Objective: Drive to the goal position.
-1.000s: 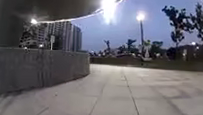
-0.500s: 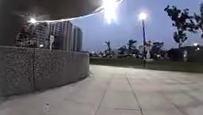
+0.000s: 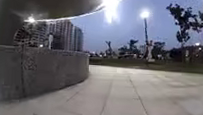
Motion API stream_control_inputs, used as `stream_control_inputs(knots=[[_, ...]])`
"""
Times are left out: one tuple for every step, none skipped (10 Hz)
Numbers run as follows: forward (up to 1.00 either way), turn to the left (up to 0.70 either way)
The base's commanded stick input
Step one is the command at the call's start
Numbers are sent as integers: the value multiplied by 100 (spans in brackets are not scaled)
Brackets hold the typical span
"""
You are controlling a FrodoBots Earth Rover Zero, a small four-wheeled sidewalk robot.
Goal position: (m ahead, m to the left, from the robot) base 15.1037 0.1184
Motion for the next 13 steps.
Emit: stream_control_inputs(knots=[[70, 0], [70, 0], [70, 0], [70, 0], [70, 0], [70, 0], [70, 0], [70, 0], [70, 0], [70, 0], [70, -3], [70, -11], [70, -20]])
